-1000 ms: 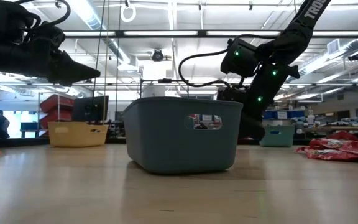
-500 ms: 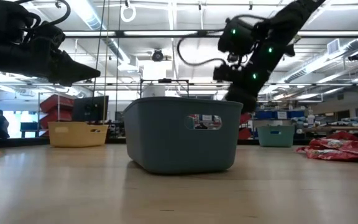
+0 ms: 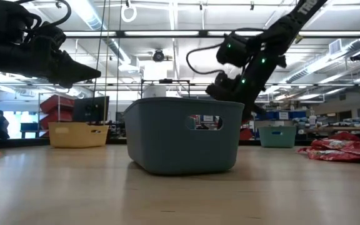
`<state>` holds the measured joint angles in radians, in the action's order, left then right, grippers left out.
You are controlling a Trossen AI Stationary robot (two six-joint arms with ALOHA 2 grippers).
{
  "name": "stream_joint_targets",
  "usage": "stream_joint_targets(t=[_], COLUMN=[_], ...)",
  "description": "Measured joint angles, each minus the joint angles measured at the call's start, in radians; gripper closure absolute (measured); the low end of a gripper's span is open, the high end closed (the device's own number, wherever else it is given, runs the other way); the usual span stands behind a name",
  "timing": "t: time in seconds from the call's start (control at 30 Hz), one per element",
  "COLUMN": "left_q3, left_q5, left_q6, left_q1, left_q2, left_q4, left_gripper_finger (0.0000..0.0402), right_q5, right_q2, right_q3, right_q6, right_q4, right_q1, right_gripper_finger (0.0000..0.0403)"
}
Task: Sort candy
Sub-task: Put the red chocolate bar into the green bin
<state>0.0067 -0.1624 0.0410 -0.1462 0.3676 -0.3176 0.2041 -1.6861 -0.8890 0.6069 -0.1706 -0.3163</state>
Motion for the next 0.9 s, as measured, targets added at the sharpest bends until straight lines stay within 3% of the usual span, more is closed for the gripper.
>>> stream_joint_targets(t=[0.2, 0.33, 0.57, 0.8, 0.9], left_q3=[0.000, 0.000, 0.000, 0.000, 0.000], left_q5=[-0.001, -0.001, -0.001, -0.002, -0.002], left_q6=[0.000, 0.000, -0.001, -0.001, -0.007], left_q1=[0.000, 0.000, 0.000, 0.000, 0.000], left_q2=[0.000, 0.000, 0.000, 0.000, 0.000], left_q4=[-0.001, -0.001, -0.001, 0.000, 0.000], left_gripper_finger=[0.0390, 0.0390, 0.0390, 0.0390, 0.0390], right_q5=[0.097, 0.105, 0.089, 0.096, 0.036], right_q2=[-0.073, -0.117, -0.157, -0.079, -0.060], right_q3=[-0.001, -0.004, -0.016, -0.013, -0.014], right_q6=[0.068, 0.083, 0.045, -0.009, 0.010], right_q4=[0.020, 0.048, 0.119, 0.074, 0.080], right_q1=[-0.018, -0.026, -0.029, -0.049, -0.055], right_gripper_finger=[0.0177, 0.0143, 0.0136, 0.0138, 0.0133])
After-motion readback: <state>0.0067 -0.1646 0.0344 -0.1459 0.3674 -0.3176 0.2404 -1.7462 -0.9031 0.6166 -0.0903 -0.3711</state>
